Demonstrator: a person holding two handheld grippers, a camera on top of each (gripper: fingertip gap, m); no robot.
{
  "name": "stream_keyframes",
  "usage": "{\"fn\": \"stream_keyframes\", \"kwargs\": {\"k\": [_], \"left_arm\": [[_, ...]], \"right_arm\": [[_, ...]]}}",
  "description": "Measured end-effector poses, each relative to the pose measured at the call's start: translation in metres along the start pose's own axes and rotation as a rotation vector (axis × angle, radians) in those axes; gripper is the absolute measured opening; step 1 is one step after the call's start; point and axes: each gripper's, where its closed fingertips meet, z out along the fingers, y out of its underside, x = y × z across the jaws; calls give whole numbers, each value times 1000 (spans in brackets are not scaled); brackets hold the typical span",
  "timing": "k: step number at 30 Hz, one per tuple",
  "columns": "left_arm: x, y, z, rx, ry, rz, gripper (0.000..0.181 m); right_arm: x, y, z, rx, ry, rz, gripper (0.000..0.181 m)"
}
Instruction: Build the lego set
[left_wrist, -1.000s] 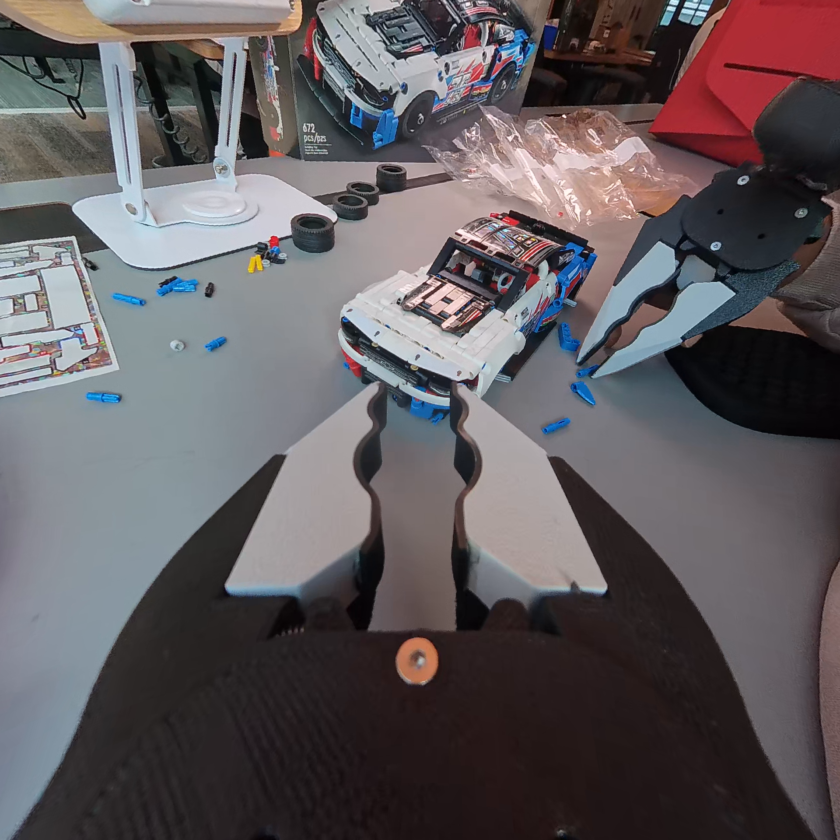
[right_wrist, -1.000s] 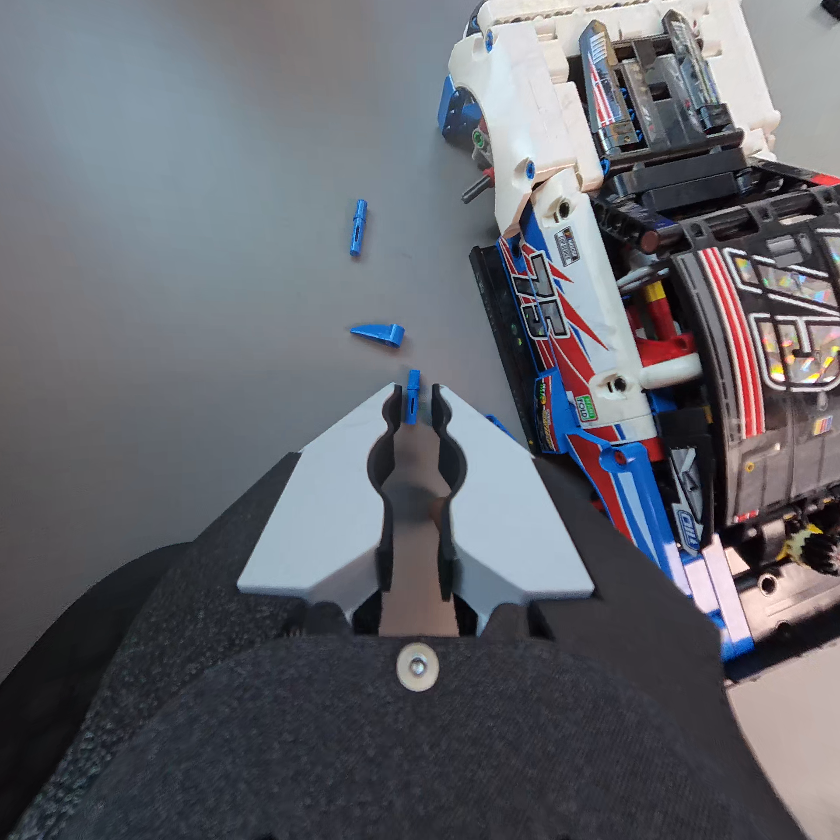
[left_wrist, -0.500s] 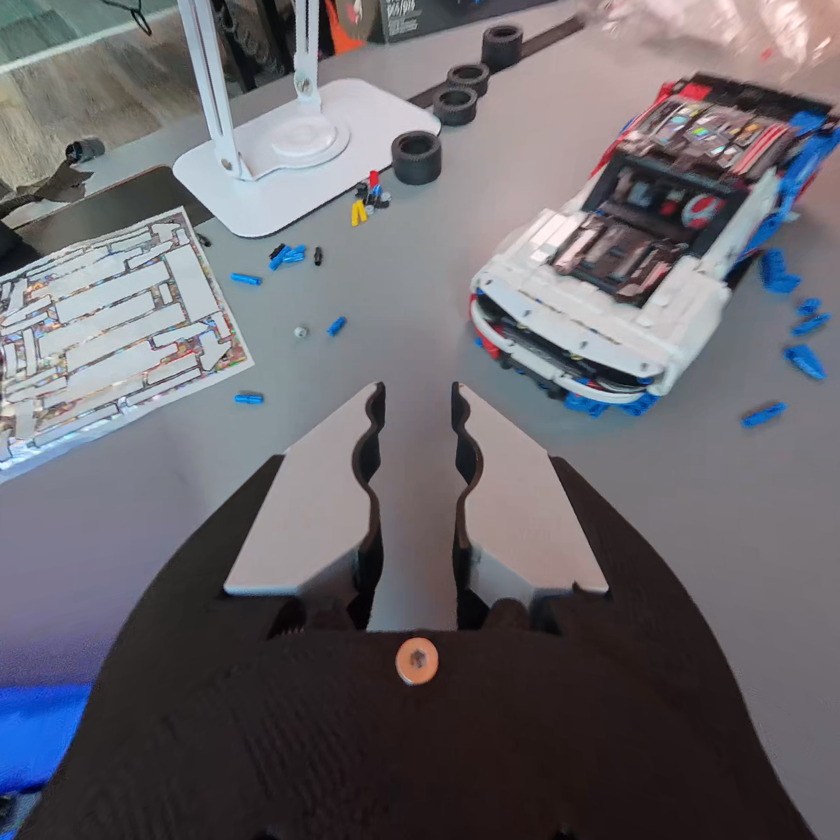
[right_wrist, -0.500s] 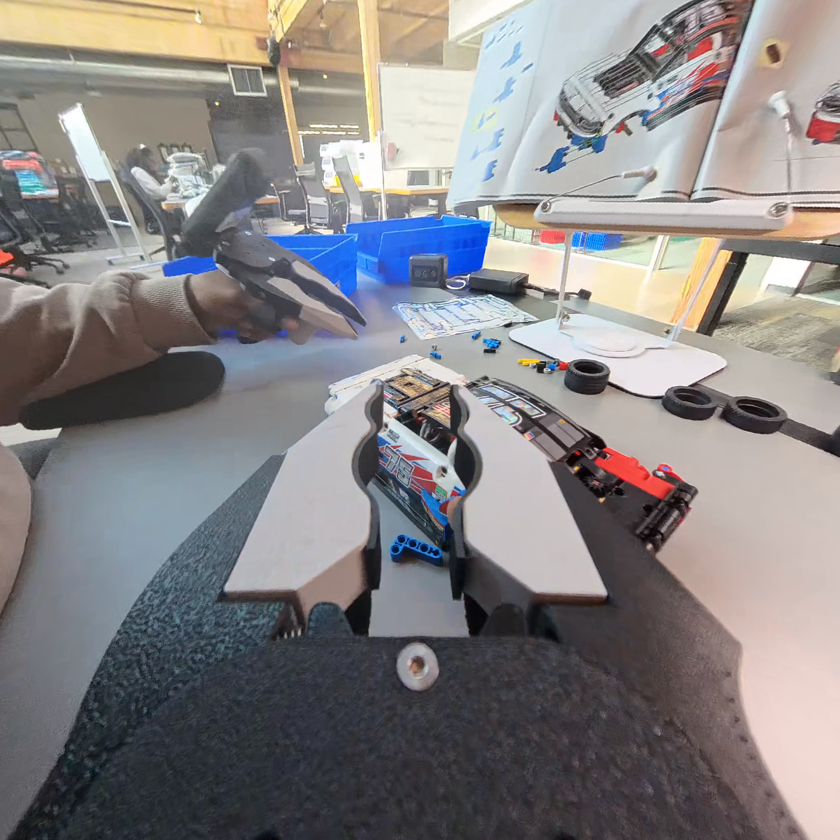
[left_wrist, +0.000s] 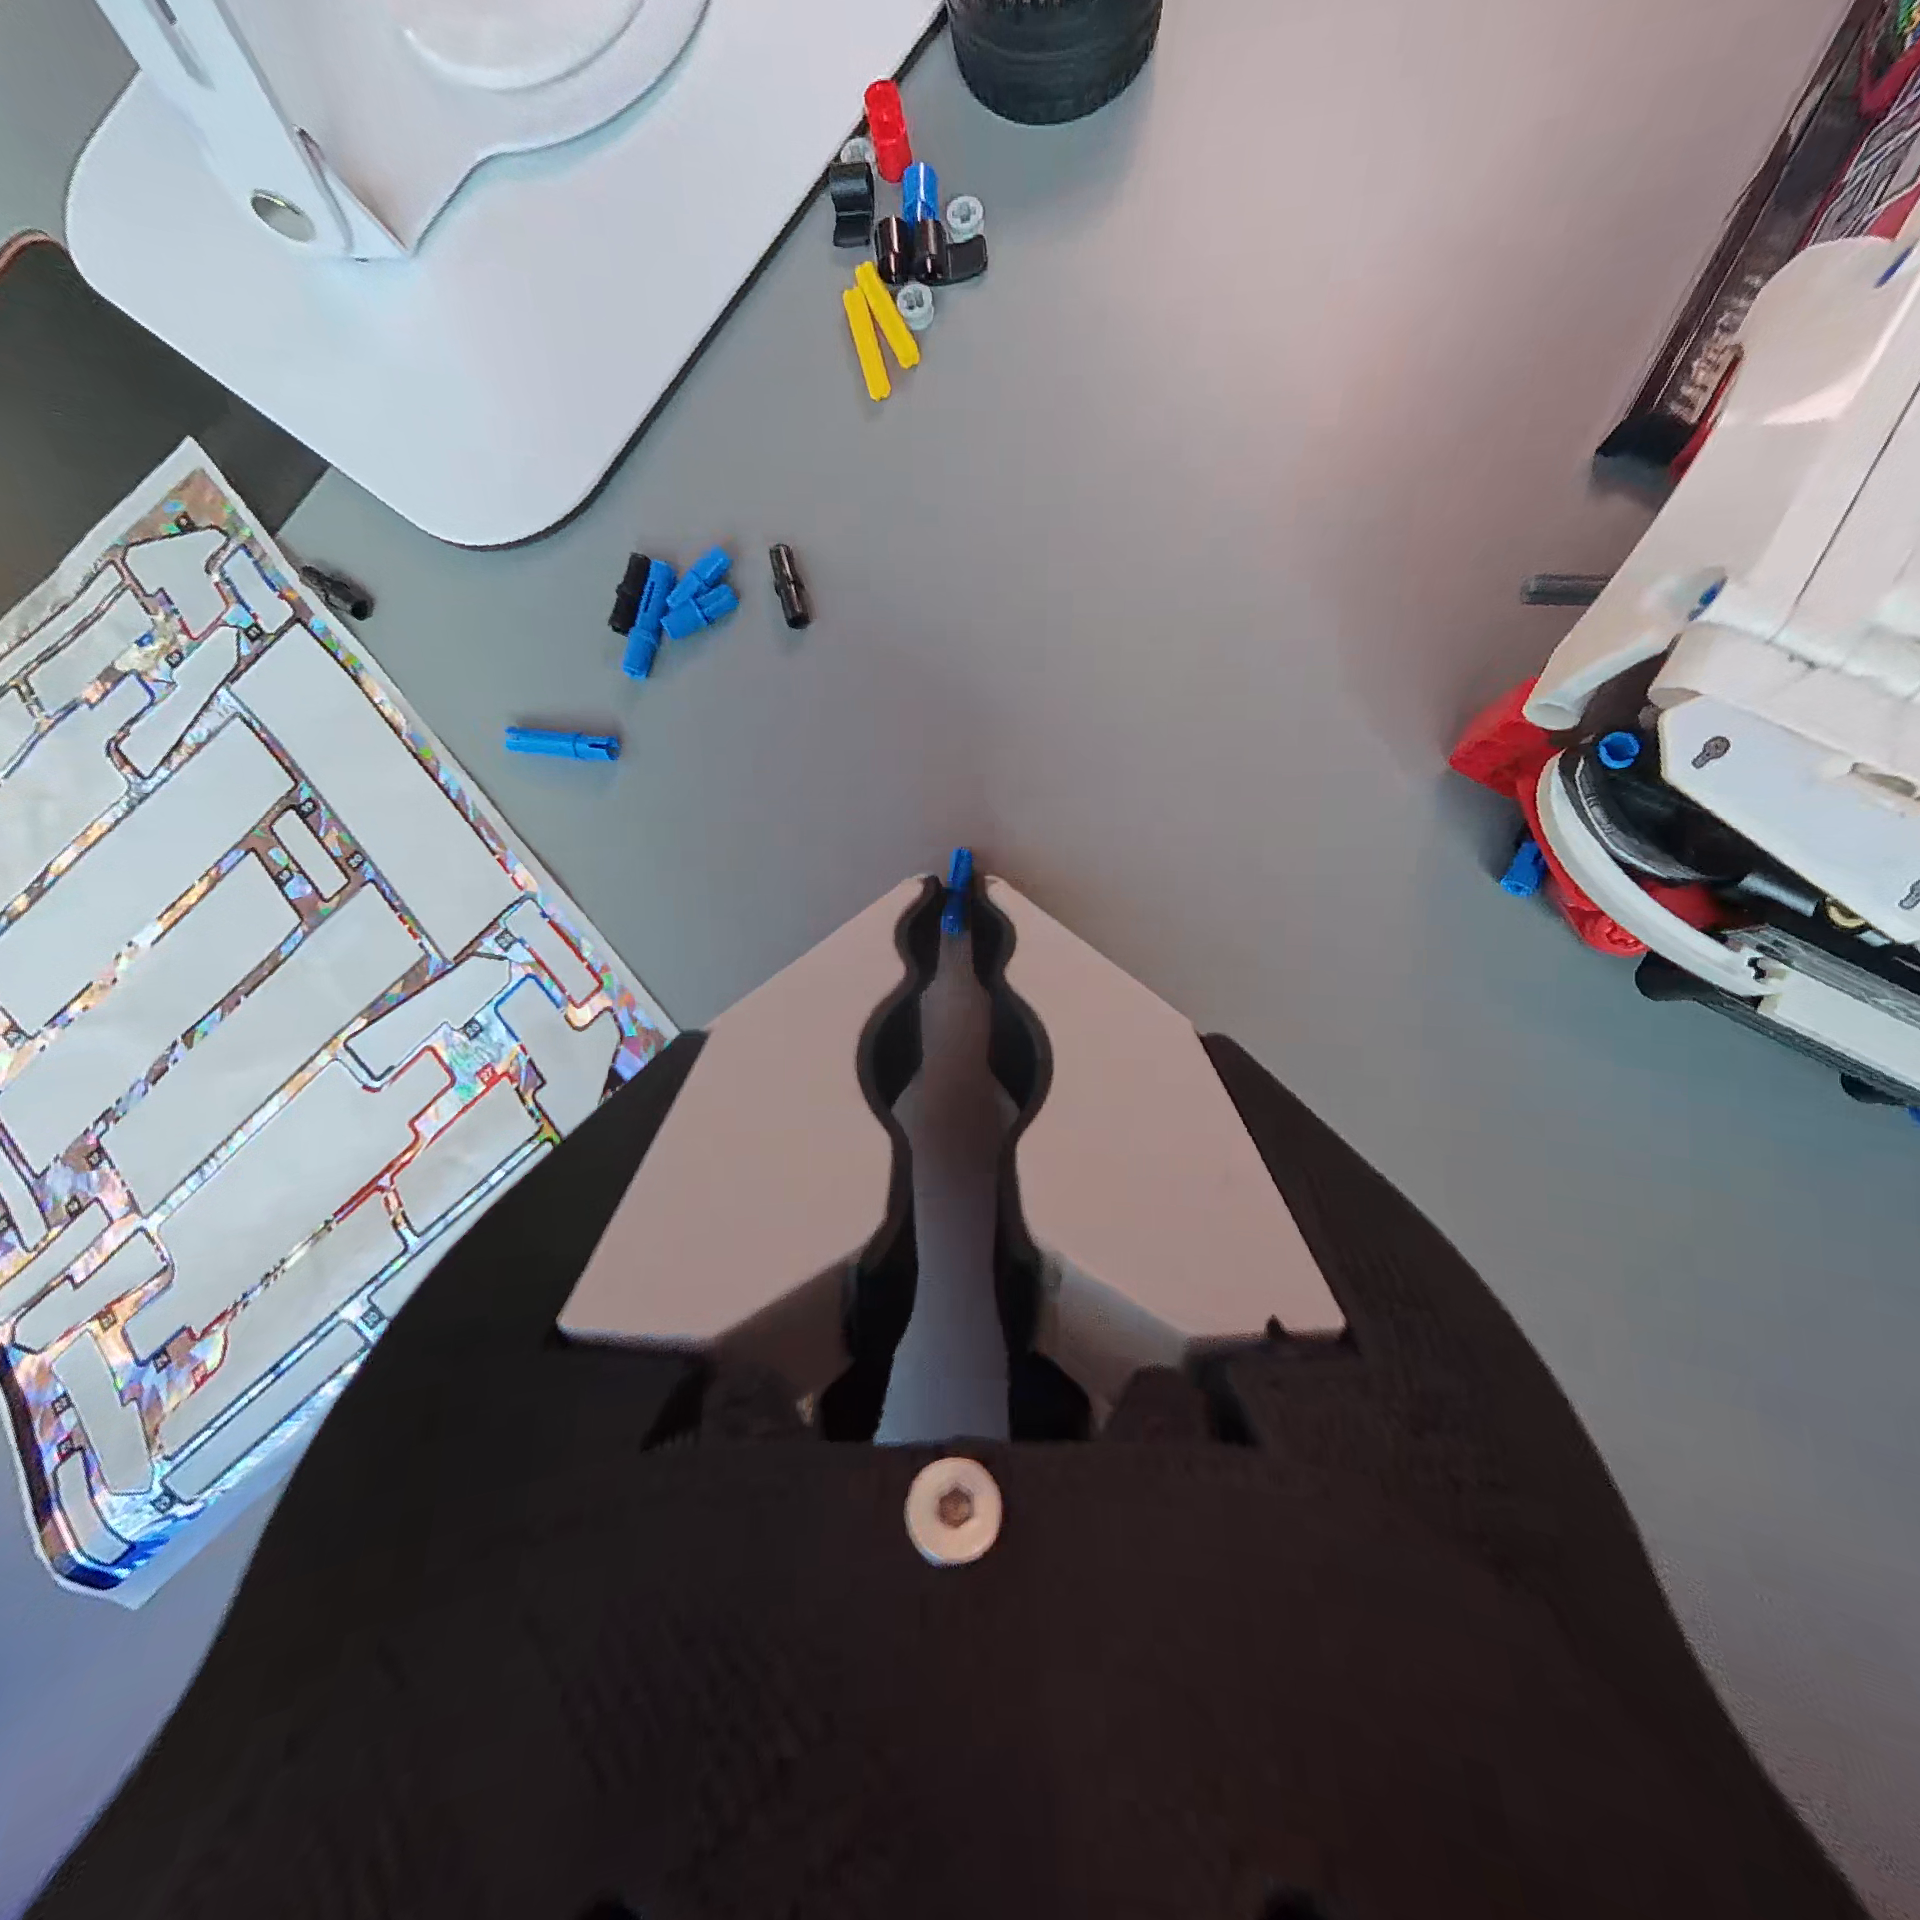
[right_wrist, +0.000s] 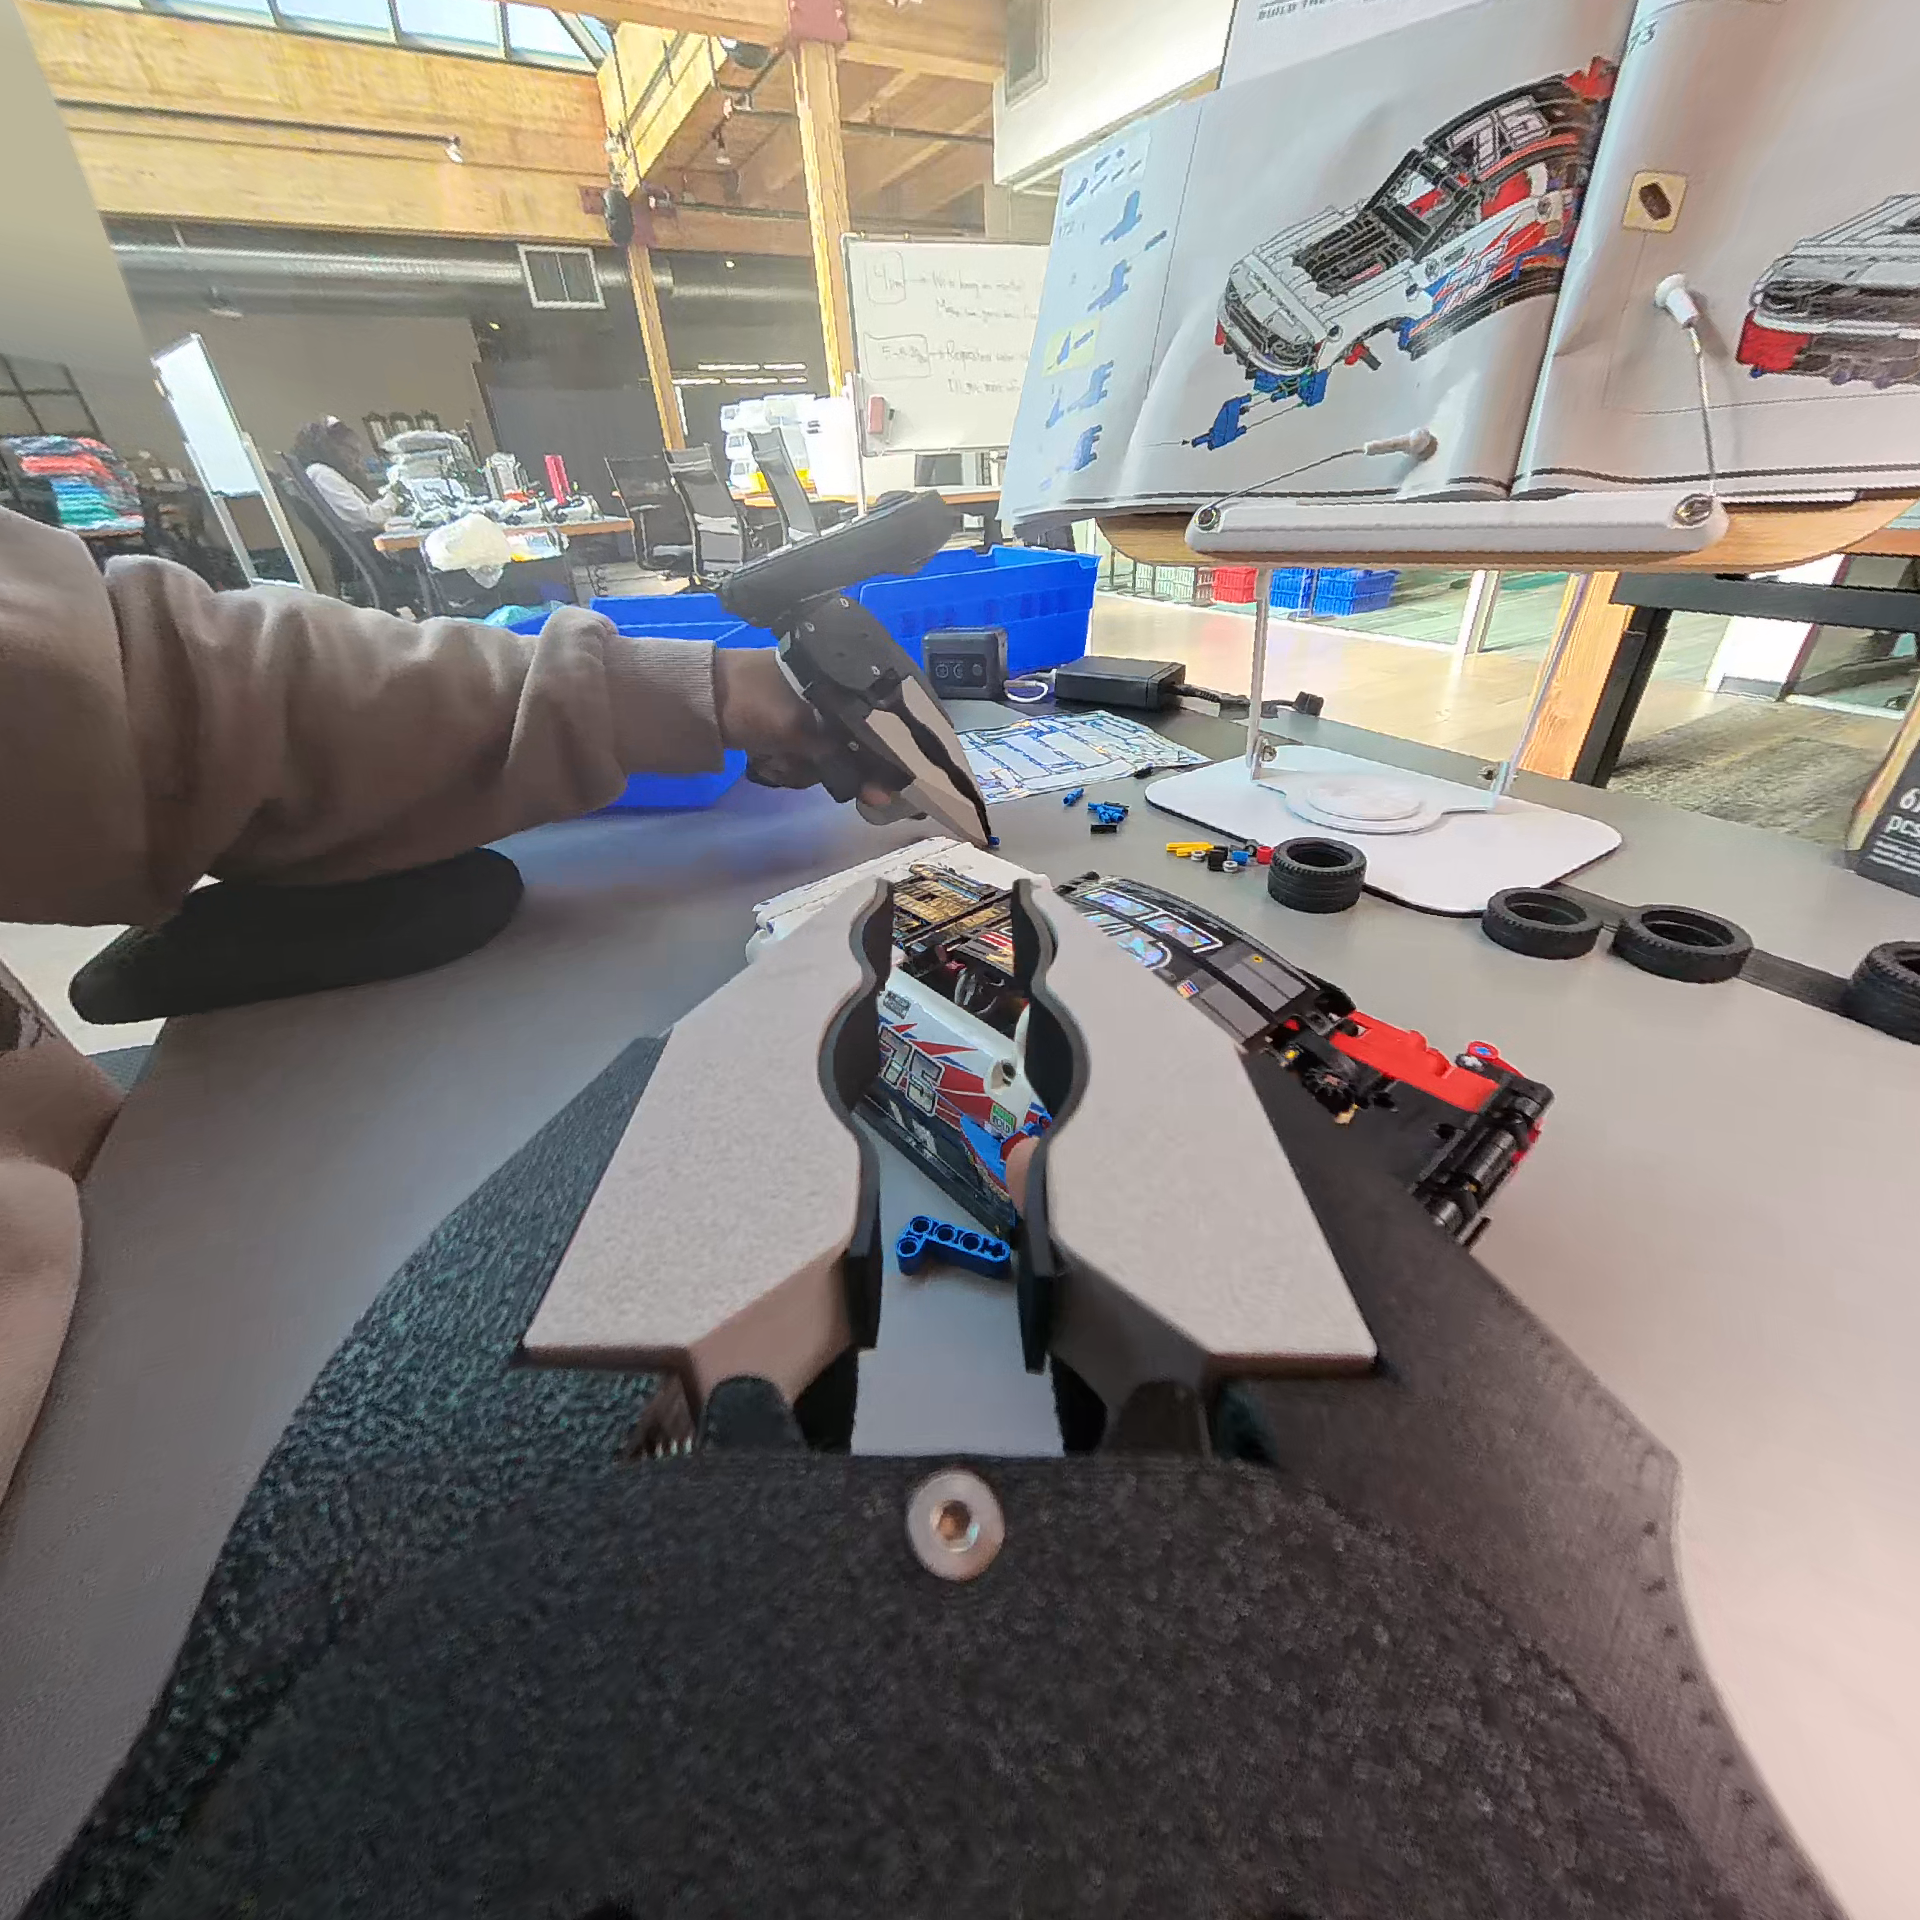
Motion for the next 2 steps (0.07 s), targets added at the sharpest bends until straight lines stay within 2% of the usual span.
{"fn": "stream_keyframes", "kwargs": {"k": [2], "left_arm": [[3, 2, -2, -22, 17, -4, 3]], "right_arm": [[-1, 1, 1, -7, -2, -6, 20]]}}
